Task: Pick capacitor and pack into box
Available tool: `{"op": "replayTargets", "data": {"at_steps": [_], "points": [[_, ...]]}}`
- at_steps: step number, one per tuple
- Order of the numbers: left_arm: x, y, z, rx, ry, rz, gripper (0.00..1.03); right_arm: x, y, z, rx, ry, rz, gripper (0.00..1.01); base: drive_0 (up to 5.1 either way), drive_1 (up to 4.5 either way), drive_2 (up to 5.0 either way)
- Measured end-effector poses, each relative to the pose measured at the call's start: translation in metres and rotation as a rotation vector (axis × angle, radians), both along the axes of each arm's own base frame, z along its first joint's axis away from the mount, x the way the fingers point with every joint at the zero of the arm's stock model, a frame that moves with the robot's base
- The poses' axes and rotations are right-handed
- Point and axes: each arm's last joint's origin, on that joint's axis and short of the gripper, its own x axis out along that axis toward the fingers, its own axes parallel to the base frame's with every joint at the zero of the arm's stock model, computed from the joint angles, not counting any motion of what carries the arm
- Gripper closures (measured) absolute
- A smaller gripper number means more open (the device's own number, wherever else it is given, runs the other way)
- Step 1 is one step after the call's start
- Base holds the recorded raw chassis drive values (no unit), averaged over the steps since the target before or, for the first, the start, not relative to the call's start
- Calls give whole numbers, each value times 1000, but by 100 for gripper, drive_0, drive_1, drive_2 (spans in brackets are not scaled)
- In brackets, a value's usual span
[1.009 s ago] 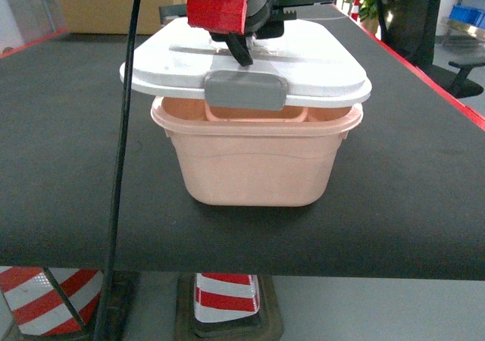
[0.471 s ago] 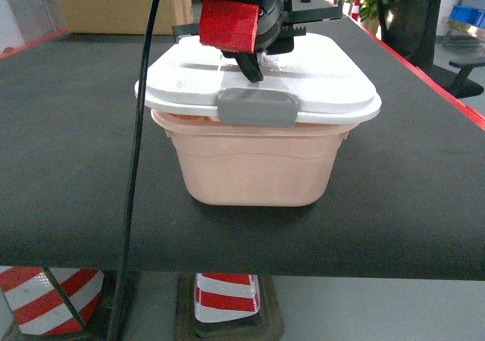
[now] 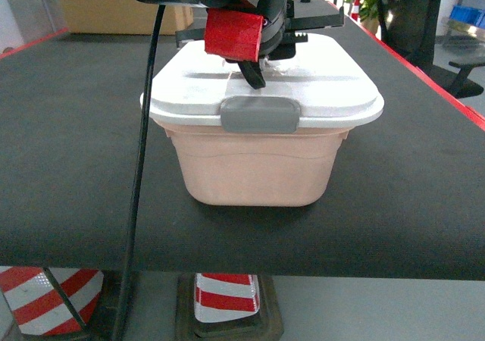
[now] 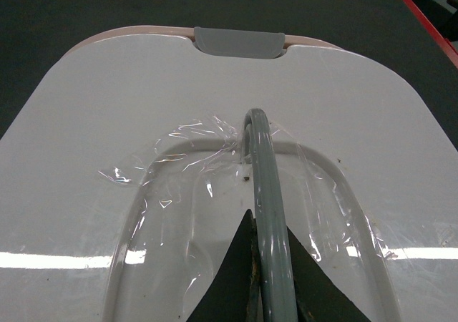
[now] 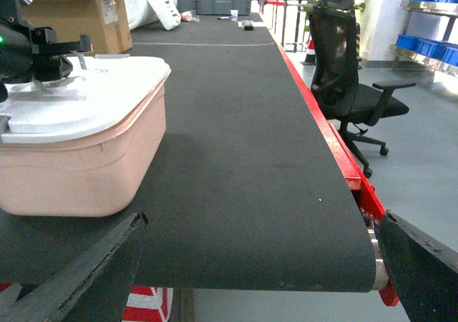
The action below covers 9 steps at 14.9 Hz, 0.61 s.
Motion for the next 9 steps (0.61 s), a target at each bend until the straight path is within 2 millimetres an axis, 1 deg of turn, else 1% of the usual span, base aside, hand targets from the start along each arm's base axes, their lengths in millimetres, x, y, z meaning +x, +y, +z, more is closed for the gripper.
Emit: {"op": "replayTargets", "data": {"at_steps": [4, 5, 6, 9], "points": [[4, 1, -8, 24, -4, -2, 101, 0, 0, 0, 0, 0, 0, 3, 0, 0, 0], [6, 0, -7, 22, -29, -6, 94, 0, 0, 0, 0, 0, 0, 3, 0, 0, 0], [6, 0, -7, 25, -36, -17, 83, 0, 0, 0, 0, 0, 0, 3, 0, 0, 0], [8, -1, 0, 14, -109, -60, 47, 0, 0, 0, 0, 0, 0, 3, 0, 0, 0]]}}
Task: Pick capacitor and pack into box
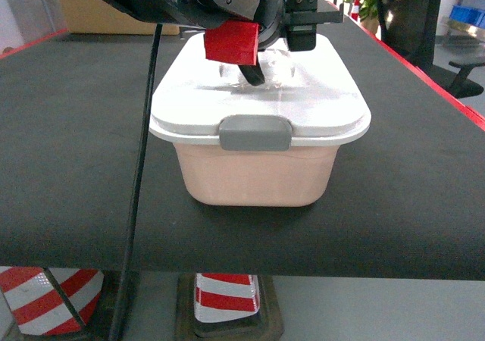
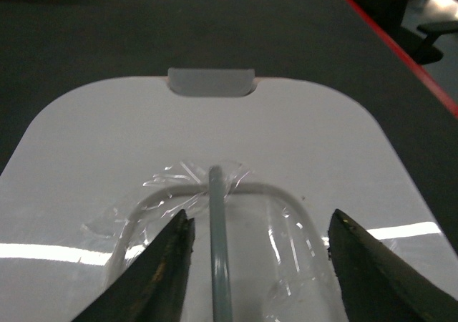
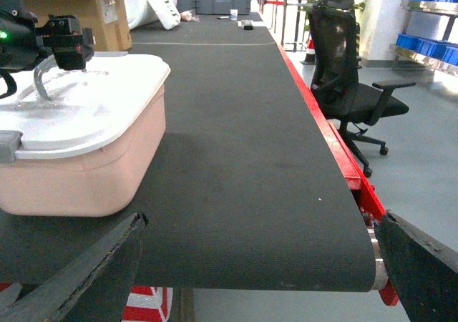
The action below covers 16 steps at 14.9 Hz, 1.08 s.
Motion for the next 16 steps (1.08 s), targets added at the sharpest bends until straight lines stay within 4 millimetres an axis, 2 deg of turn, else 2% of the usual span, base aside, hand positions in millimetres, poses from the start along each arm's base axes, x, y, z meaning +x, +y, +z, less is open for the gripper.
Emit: {"op": "replayTargets", "data": {"at_steps": [2, 4, 5, 6, 7, 9, 11, 13, 14, 16], "points": [[-7, 3, 3, -14, -64, -38, 24, 0, 0, 0, 0, 0, 0, 3, 0, 0, 0], [-17, 19, 21, -25, -169, -51, 3, 0, 0, 0, 0, 0, 0, 3, 0, 0, 0], [-24, 34, 39, -43, -252, -55, 6, 0, 0, 0, 0, 0, 0, 3, 0, 0, 0], [-34, 60, 60, -61, -355, -67, 5, 0, 0, 0, 0, 0, 0, 3, 0, 0, 0], [-46, 86, 71, -66, -433, -88, 5, 0, 0, 0, 0, 0, 0, 3, 0, 0, 0], [-76, 139, 71, -45, -542, -103, 5, 0, 0, 0, 0, 0, 0, 3, 0, 0, 0], [-106, 189, 38, 24, -521, -38, 5, 0, 0, 0, 0, 0, 0, 3, 0, 0, 0], [-131, 227, -25, 81, -388, 51, 5, 0, 0, 0, 0, 0, 0, 3, 0, 0, 0], [-145, 241, -69, 131, -275, 85, 5, 0, 0, 0, 0, 0, 0, 3, 0, 0, 0], [-188, 255, -176, 225, 199, 49, 5, 0, 0, 0, 0, 0, 0, 3, 0, 0, 0]]}}
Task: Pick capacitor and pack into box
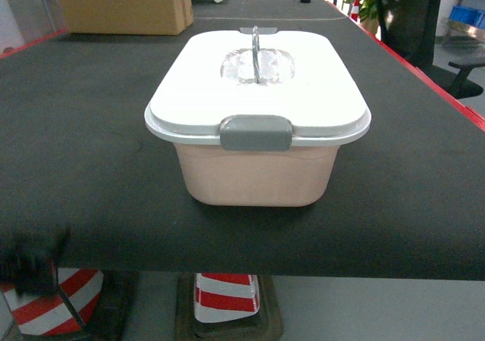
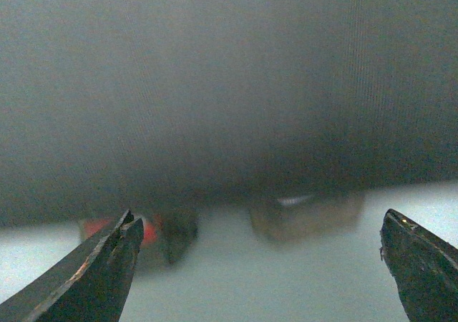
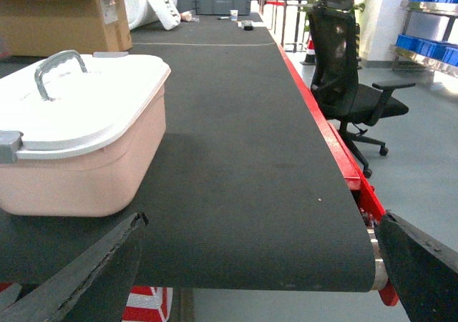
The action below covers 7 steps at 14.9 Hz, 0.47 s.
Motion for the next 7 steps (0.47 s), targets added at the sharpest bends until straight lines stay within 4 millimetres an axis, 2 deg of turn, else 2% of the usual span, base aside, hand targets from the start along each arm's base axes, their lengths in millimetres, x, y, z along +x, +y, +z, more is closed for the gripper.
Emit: {"op": "replayTargets", "data": {"at_steps": [1, 2, 3, 5, 6, 7], "points": [[-25, 4, -42, 13, 214, -17, 5, 0, 0, 0, 0, 0, 0, 3, 0, 0, 0], [-45, 10, -71, 0, 367, -9, 5, 0, 0, 0, 0, 0, 0, 3, 0, 0, 0], [-56, 14, -80, -19, 430, 9, 5, 0, 0, 0, 0, 0, 0, 3, 0, 0, 0], [-48, 12, -67, -28, 352, -25, 5, 0, 0, 0, 0, 0, 0, 3, 0, 0, 0], [-43, 10, -67, -49, 321, -10, 11, 0, 0, 0, 0, 0, 0, 3, 0, 0, 0], [-54, 6, -75, -97, 406, 40, 22, 0, 0, 0, 0, 0, 0, 3, 0, 0, 0]]}}
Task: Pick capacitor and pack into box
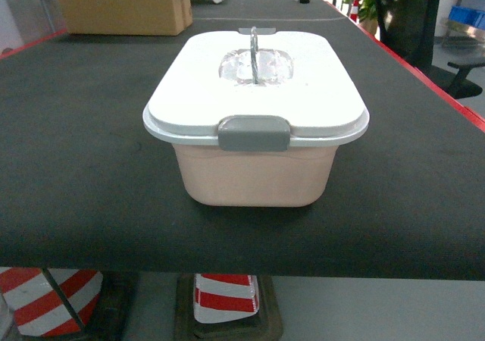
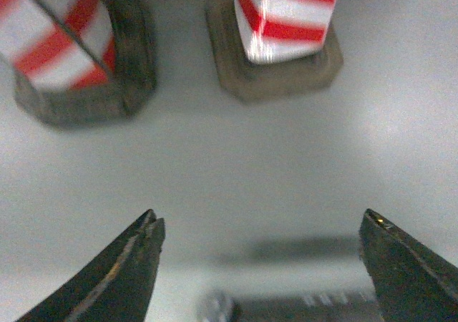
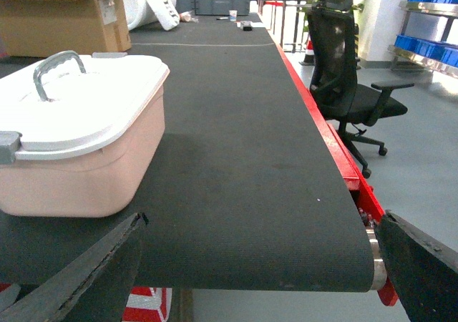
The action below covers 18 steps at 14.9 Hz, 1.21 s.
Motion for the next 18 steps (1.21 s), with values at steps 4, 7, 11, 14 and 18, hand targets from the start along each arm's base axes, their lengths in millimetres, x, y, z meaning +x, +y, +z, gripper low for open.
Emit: {"op": "replayTargets", "data": {"at_steps": [4, 7, 11, 14, 18], "points": [[-35, -8, 52, -38, -85, 75, 70, 0, 0, 0, 0, 0, 0, 3, 0, 0, 0], [-30, -19, 92, -6, -327, 56, 101, 0, 0, 0, 0, -2, 2, 3, 0, 0, 0], [-28, -19, 169, -21, -839, 59, 101, 0, 0, 0, 0, 0, 0, 3, 0, 0, 0], [-45, -19, 191, -23, -894, 59, 101, 0, 0, 0, 0, 0, 0, 3, 0, 0, 0], [-66, -19, 201, -23, -897, 59, 101, 0, 0, 0, 0, 0, 0, 3, 0, 0, 0]]}}
